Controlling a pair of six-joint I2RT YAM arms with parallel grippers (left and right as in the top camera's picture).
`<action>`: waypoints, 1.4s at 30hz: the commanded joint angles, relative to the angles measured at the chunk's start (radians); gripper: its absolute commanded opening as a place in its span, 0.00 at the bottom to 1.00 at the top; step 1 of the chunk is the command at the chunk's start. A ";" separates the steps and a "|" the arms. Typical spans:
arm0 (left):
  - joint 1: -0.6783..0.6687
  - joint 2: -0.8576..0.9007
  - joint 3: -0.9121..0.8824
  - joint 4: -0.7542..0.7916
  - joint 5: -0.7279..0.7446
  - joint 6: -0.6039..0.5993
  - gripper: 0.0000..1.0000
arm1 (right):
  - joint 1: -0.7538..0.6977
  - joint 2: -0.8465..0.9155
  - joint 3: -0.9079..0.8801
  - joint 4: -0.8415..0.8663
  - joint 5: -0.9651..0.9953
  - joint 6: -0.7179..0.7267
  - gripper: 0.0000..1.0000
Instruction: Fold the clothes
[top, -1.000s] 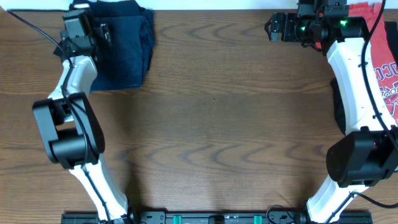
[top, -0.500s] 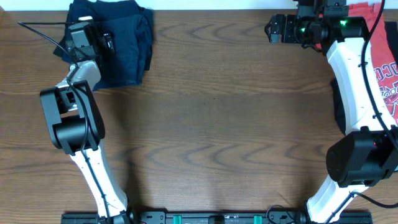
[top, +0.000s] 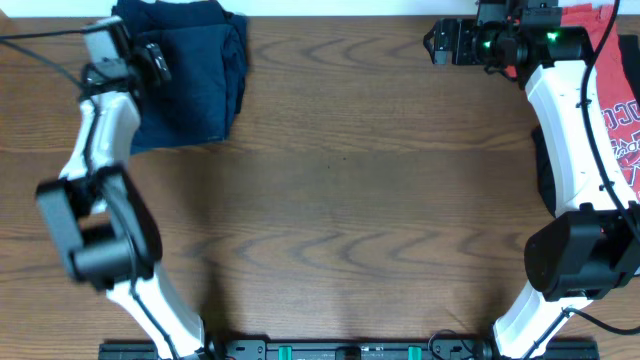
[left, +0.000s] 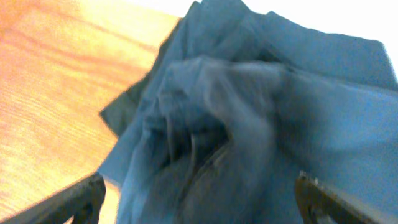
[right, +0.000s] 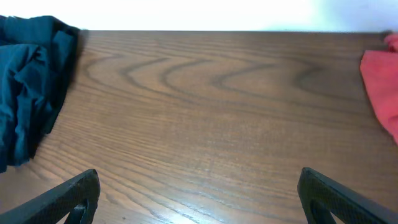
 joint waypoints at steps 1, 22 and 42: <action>-0.008 -0.143 0.002 -0.090 0.172 -0.043 0.98 | 0.006 -0.066 0.049 -0.011 -0.019 -0.064 0.99; -0.090 -0.247 0.001 -0.280 0.337 -0.042 0.98 | 0.007 -0.272 0.052 -0.324 -0.109 -0.009 0.99; -0.090 -0.247 0.001 -0.280 0.337 -0.042 0.98 | 0.007 -0.334 0.029 -0.345 -0.021 -0.014 0.99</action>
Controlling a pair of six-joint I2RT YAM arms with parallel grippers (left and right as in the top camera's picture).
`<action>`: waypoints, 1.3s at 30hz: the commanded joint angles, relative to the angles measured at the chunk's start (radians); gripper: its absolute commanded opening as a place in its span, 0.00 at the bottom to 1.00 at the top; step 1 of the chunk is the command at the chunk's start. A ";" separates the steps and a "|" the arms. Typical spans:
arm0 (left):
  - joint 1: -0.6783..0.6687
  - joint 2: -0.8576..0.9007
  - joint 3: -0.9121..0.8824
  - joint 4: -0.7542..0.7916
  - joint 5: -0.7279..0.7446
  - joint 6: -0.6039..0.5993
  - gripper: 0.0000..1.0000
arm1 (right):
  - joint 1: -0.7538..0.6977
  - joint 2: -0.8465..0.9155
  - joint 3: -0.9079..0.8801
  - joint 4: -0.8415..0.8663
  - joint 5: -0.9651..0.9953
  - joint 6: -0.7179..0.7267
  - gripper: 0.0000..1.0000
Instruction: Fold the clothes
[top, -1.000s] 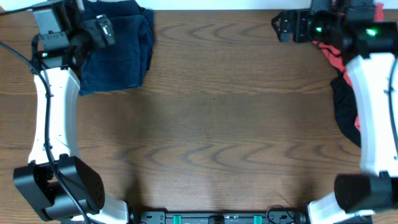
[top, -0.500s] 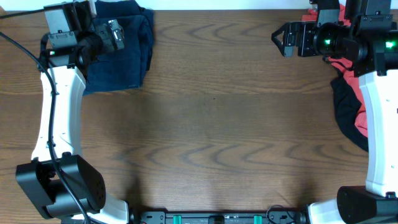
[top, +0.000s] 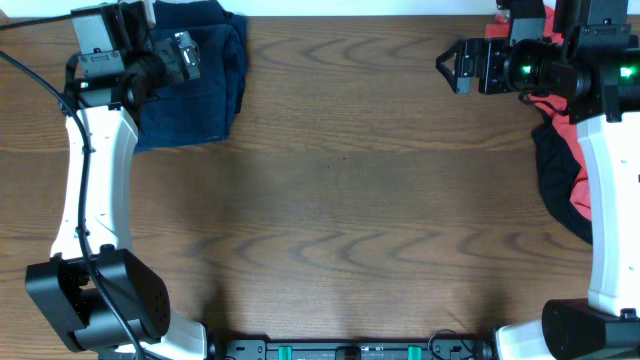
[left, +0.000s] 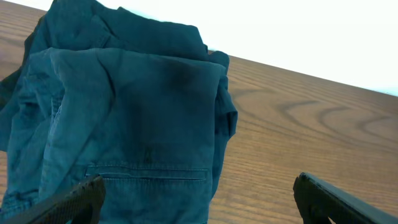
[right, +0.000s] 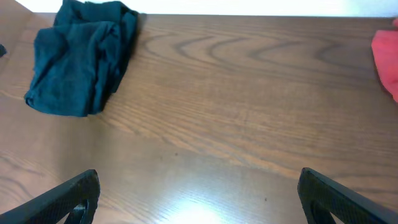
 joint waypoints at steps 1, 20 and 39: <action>0.001 0.010 0.001 -0.003 0.016 -0.009 0.98 | 0.007 -0.070 -0.032 0.004 0.091 0.008 0.99; 0.001 0.010 0.001 -0.003 0.016 -0.009 0.98 | -0.043 -0.897 -1.251 0.783 0.245 -0.081 0.99; 0.001 0.010 0.001 -0.003 0.016 -0.009 0.98 | -0.043 -1.523 -1.918 1.114 0.223 -0.081 0.99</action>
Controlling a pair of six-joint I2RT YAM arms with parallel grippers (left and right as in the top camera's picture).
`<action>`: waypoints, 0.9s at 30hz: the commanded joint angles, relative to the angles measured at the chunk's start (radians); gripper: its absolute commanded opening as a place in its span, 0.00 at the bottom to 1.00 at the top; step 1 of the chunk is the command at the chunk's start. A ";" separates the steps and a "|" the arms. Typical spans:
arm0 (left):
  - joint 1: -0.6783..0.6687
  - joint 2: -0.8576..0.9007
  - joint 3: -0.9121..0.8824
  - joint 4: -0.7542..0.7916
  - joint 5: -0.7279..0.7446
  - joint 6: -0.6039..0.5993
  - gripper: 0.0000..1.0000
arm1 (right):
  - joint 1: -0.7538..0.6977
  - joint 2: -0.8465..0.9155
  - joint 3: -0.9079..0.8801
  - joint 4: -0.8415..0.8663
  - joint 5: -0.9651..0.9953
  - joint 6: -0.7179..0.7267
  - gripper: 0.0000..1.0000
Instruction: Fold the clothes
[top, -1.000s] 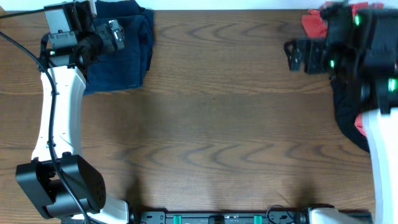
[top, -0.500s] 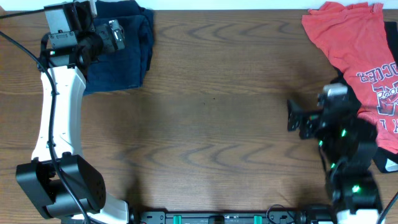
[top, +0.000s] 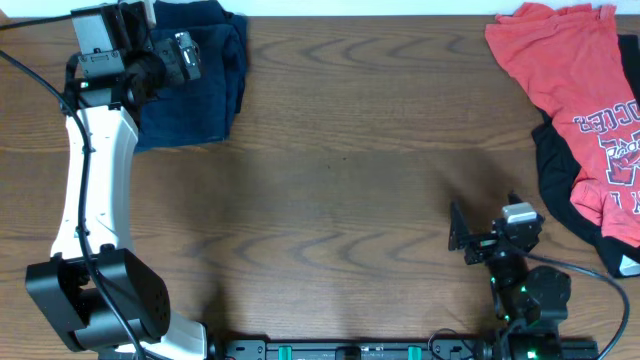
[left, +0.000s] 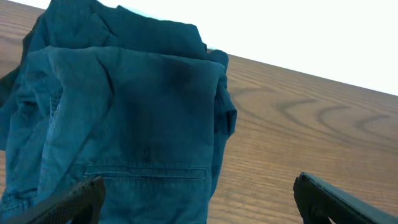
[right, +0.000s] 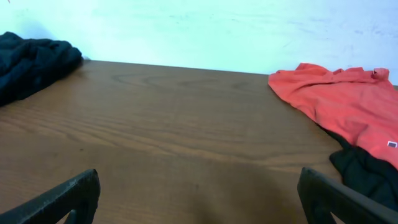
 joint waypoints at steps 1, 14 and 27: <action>0.001 0.010 0.001 0.001 0.013 -0.009 0.98 | -0.006 -0.058 -0.043 0.003 0.004 -0.012 0.99; 0.001 0.010 0.001 0.001 0.013 -0.009 0.98 | 0.024 -0.152 -0.042 -0.027 0.006 -0.011 0.99; 0.001 0.010 0.001 0.001 0.013 -0.009 0.98 | 0.024 -0.152 -0.042 -0.027 0.006 -0.011 0.99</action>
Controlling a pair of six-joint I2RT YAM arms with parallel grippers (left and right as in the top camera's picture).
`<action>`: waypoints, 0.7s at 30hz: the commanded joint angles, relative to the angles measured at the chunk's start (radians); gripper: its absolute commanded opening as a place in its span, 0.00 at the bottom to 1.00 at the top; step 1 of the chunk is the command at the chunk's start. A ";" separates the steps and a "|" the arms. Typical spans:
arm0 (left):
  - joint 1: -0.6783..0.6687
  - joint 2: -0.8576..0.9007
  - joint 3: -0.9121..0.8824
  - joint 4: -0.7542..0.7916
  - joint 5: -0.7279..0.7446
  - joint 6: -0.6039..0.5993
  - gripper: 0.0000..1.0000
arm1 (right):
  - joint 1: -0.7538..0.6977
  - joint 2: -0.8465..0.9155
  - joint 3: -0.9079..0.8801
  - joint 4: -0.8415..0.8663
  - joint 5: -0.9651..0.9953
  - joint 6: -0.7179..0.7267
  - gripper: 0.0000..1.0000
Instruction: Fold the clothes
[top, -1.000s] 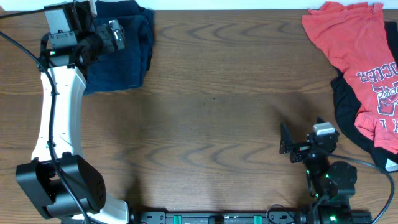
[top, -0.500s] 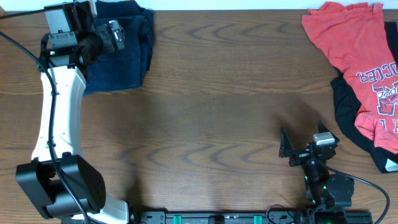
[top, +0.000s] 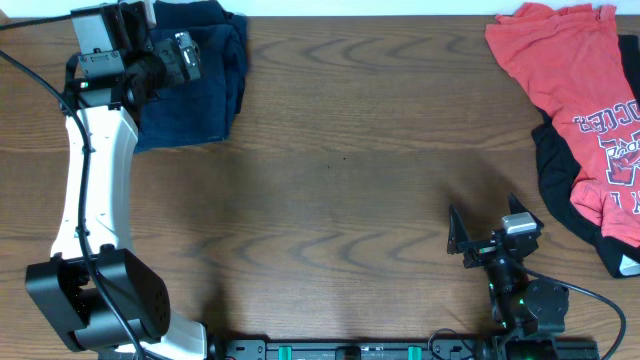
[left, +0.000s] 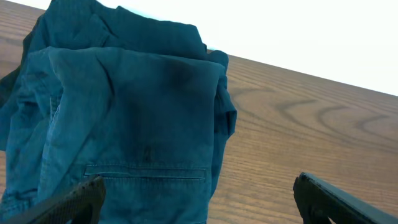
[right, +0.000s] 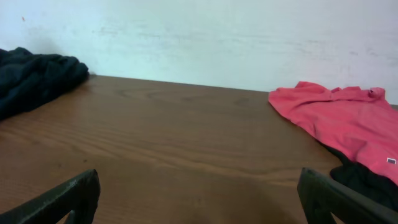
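Note:
A folded dark blue garment (top: 195, 85) lies at the table's back left corner; the left wrist view shows it (left: 124, 118) close up, seam and pocket line visible. My left gripper (top: 190, 58) hovers over it, open (left: 198, 193), nothing between its fingers. A red printed t-shirt (top: 560, 60) lies spread at the back right, partly over a black garment (top: 558, 180). My right gripper (top: 458, 237) sits low near the front right, open (right: 199, 196) and empty, facing the back wall. Its view shows the red shirt (right: 333, 118) and the blue garment (right: 34, 78).
The wooden table (top: 340, 180) stretches between the two piles. A black rail (top: 340, 350) runs along the front edge by the arm bases. A pale wall (right: 205, 37) stands behind the table's far edge.
My right gripper has settled slightly lower and nearer the front edge, its view tilting a little. The left gripper and all garments are unchanged.
First my left gripper was open close over the blue garment while the right arm reached over the red shirt at the back right. Then the left gripper stood higher over the pile. Later the right arm was folded back at the front right, leaving the red shirt uncovered.

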 joint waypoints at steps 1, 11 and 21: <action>0.001 0.010 0.001 0.001 0.013 -0.009 0.98 | 0.008 -0.008 -0.003 -0.003 0.003 -0.011 0.99; 0.001 0.010 0.001 0.001 0.013 -0.009 0.98 | 0.008 -0.008 -0.003 -0.003 0.003 -0.011 0.99; 0.001 0.010 0.001 -0.028 0.012 -0.009 0.98 | 0.008 -0.008 -0.003 -0.003 0.003 -0.011 0.99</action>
